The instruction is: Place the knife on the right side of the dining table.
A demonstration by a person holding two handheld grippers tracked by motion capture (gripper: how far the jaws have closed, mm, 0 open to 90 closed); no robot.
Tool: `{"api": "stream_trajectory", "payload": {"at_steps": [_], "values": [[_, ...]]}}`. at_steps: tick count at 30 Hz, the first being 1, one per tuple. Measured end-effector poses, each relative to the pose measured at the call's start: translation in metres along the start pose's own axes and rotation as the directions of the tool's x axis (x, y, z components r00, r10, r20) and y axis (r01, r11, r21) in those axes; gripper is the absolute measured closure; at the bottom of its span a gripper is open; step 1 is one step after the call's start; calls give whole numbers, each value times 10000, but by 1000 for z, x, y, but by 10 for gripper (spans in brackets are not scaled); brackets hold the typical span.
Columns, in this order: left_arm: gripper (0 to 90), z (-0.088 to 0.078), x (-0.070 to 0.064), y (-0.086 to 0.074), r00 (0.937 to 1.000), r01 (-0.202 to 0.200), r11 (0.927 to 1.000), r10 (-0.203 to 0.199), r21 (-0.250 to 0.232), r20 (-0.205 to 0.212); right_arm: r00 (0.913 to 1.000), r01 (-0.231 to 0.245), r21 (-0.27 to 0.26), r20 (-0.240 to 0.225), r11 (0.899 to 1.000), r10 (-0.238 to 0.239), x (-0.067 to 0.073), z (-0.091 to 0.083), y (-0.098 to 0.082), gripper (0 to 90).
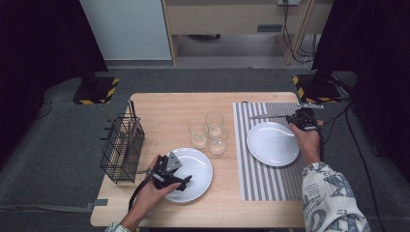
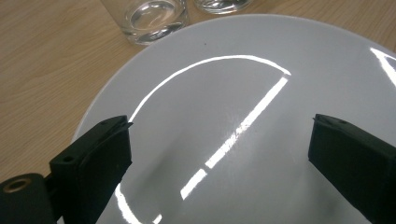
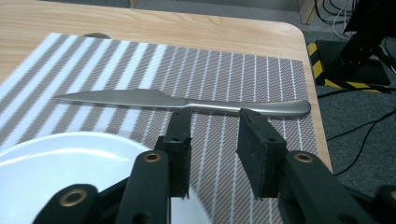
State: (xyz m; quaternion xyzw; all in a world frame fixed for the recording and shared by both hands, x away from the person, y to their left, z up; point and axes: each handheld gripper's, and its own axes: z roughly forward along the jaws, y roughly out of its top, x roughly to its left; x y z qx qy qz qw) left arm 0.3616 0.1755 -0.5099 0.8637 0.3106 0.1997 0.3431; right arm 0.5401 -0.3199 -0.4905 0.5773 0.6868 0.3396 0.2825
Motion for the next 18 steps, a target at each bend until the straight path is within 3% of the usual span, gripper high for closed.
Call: {"api": "stream_trajectory", "payload": {"at_steps": [9,11,16,18], "values": [[47,2,3,2,9990,274,9991,-263,-312,359,9990,-18,-382,-452,9993,1,27,-32,-4,479],[47,1,5,2,9988,341,9989,-329,-334,357,9978,-117,-406,-658,9991,90,32,-36,-7,433],[45,0,8,1,9991,334,9990,-327,-296,258,9963,152,-378,-842,9992,-183,44,-45,-12,334],[44,0,9,1,9996,226,9994,-222,-243,155,9971,282,-440,-689,9986,-312,48,-48,-14,294]]}}
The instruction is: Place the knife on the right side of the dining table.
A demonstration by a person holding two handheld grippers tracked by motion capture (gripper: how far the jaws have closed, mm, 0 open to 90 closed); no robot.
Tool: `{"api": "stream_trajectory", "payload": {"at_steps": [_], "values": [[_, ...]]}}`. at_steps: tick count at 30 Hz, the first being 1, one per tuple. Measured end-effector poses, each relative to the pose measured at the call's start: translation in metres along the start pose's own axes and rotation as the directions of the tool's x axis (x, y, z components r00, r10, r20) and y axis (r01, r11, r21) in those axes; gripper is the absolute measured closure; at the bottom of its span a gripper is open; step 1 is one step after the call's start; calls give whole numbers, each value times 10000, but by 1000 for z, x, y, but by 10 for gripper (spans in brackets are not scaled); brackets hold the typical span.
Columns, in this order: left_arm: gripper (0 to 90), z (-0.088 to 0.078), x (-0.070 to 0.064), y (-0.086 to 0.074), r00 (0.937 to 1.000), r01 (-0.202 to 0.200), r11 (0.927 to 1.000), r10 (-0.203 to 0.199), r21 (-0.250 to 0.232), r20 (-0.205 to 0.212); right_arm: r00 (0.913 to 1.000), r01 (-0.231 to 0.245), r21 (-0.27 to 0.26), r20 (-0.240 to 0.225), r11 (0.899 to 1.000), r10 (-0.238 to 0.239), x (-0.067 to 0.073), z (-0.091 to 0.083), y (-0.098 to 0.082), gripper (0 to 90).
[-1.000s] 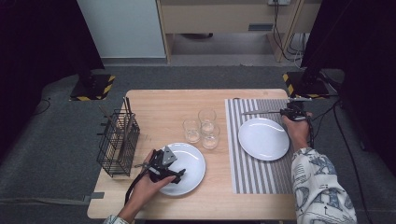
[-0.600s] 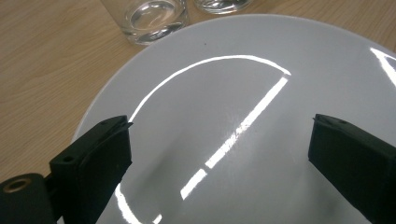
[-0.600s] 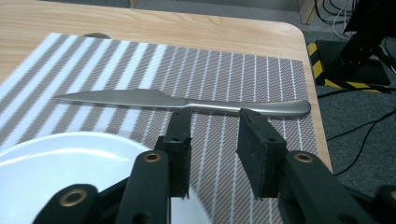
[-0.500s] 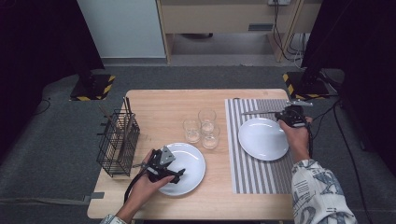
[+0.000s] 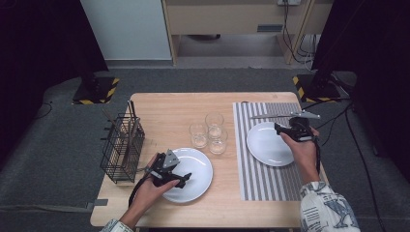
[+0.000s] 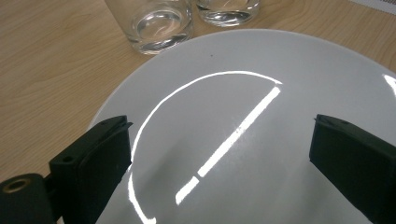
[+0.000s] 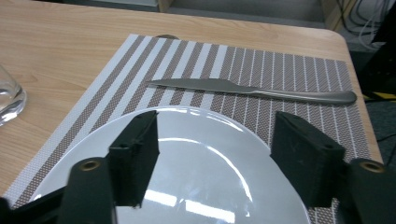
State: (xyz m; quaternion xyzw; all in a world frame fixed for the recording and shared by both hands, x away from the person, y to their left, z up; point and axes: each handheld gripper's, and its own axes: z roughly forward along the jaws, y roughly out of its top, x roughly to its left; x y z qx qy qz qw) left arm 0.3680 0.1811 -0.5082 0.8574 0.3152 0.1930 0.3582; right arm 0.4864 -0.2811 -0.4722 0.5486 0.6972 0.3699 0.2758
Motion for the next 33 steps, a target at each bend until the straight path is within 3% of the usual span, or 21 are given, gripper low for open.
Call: {"api": "stream_trajectory", "payload": {"at_steps": [4,10,14,22,28,33], "values": [[41,0,1,0,9999,-104,9999,105,77,-137,9996,298,126,-9,9995,-298,10,-3,-4,242],[30,-1,-1,0,9996,-263,9996,263,55,-73,9993,338,126,-182,9993,-336,25,-7,-11,198],[29,-2,0,0,9997,-226,9997,226,28,-126,9981,473,168,-395,9987,-466,33,-8,-16,168],[27,-10,2,1,9998,8,9997,-2,-263,212,9955,710,279,-653,9971,-691,47,-13,-27,108],[29,-14,-4,1,9997,58,9998,-52,-208,251,9853,1330,31,-1082,9911,-1319,63,-27,-40,91],[32,-19,-7,0,9993,241,9996,-236,-157,299,9695,1687,-177,-1772,9855,-1692,80,-41,-52,108]]}}
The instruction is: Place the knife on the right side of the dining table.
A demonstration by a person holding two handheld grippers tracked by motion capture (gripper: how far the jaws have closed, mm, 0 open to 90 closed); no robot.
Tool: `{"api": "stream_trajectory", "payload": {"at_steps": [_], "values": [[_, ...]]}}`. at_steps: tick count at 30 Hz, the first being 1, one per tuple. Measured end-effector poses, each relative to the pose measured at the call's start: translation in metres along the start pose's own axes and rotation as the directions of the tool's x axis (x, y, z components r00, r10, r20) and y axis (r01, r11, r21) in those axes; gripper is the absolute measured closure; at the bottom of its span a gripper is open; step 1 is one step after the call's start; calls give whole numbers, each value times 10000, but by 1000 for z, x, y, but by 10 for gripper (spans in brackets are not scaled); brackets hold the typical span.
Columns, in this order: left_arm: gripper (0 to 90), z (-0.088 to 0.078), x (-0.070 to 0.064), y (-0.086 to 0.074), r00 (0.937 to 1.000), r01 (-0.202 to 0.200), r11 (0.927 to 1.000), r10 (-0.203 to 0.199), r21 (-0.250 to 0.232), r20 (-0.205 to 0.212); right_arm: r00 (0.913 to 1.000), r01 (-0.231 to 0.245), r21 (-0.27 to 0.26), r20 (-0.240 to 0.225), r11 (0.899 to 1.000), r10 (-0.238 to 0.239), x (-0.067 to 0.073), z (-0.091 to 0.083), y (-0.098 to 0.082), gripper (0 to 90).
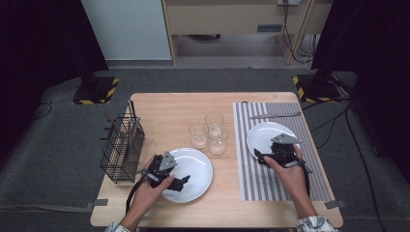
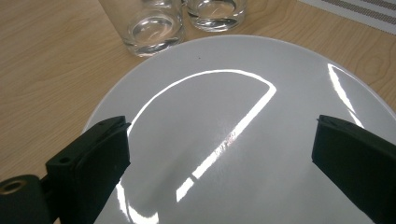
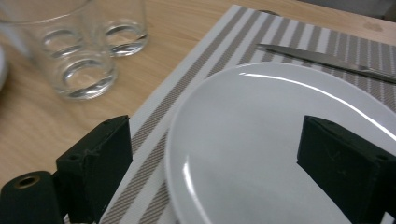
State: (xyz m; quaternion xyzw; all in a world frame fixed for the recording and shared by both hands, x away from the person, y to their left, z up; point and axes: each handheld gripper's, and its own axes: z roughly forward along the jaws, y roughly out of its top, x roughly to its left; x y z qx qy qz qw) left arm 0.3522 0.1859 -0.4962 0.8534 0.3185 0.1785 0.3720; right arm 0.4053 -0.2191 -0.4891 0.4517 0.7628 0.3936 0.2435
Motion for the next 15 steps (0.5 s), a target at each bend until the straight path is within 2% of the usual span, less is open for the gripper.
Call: {"api": "stream_trajectory", "payload": {"at_steps": [6,10,15], "values": [[34,-9,3,3,9997,215,9997,-217,-106,-123,9993,109,-306,-345,9995,-119,23,-8,-6,143],[37,-22,8,7,9983,537,9983,-542,-220,-220,9974,405,-145,-590,9991,-413,37,-9,-8,177],[46,-39,13,10,9959,800,9967,-805,-148,-422,9955,601,491,-765,9970,-563,47,-8,-5,200]]}}
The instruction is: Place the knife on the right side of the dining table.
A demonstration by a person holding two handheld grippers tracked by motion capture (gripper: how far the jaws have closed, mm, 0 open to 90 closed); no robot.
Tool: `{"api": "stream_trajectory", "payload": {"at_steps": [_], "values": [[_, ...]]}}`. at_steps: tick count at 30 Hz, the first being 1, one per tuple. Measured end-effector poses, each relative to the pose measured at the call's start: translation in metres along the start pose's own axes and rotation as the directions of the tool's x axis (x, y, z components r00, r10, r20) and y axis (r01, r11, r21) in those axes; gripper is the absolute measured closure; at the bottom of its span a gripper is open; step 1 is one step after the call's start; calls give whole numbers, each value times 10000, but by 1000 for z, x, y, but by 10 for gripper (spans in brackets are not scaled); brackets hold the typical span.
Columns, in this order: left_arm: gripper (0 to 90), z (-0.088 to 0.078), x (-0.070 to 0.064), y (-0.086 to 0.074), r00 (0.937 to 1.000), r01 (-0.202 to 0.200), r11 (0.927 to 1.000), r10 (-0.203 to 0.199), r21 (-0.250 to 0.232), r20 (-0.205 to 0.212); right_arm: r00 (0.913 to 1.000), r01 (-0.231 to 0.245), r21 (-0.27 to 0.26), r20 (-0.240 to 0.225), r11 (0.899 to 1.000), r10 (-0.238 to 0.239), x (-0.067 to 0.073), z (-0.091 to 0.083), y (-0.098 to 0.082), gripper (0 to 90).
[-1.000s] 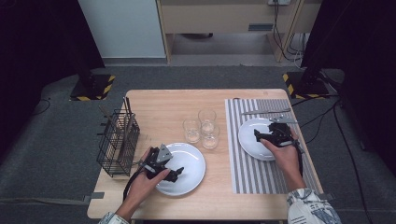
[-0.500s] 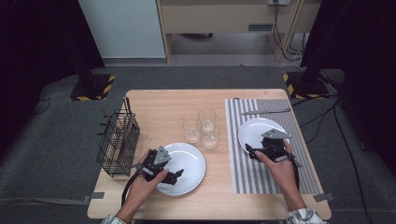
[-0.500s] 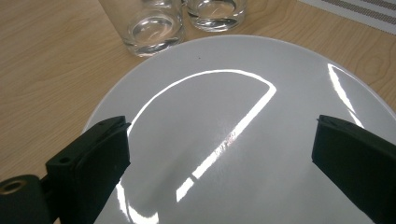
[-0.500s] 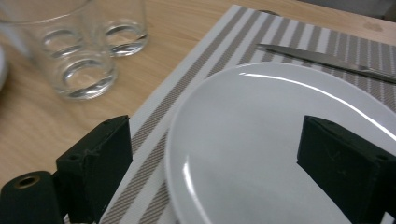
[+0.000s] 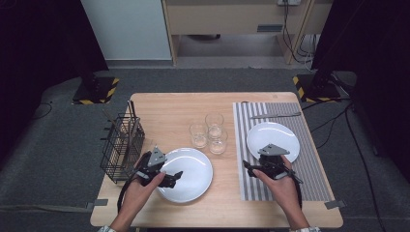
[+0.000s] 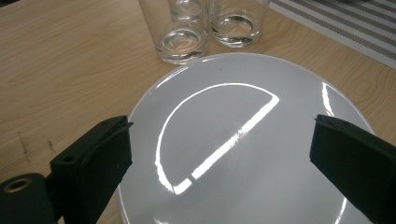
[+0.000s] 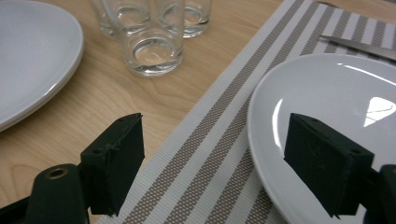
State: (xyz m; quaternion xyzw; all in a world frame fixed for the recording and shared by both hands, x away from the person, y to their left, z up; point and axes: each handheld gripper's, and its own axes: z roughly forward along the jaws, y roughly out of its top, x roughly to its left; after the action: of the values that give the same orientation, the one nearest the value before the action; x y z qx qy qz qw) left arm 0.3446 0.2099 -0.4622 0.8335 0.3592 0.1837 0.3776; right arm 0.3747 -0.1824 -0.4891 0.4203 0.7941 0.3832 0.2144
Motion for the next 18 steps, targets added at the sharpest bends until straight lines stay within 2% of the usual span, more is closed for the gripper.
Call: {"api": "stream_trajectory", "payload": {"at_steps": [4,7,13,16,18], "values": [[44,-9,3,-1,9996,282,9992,-280,266,-85,9996,279,294,-102,9992,-276,5,1,0,204],[44,-17,4,-1,9983,529,9983,-522,258,-255,9993,347,380,-176,9987,-340,7,0,0,211],[47,-33,4,3,9962,648,9970,-621,424,-604,9982,539,742,-316,9958,-517,5,-1,-3,221],[52,-40,6,5,9952,703,9965,-671,445,-706,9977,632,886,-313,9941,-606,6,0,-5,229],[61,-45,8,6,9941,876,9954,-849,391,-670,9975,634,900,-370,9939,-603,6,0,-5,234]]}}
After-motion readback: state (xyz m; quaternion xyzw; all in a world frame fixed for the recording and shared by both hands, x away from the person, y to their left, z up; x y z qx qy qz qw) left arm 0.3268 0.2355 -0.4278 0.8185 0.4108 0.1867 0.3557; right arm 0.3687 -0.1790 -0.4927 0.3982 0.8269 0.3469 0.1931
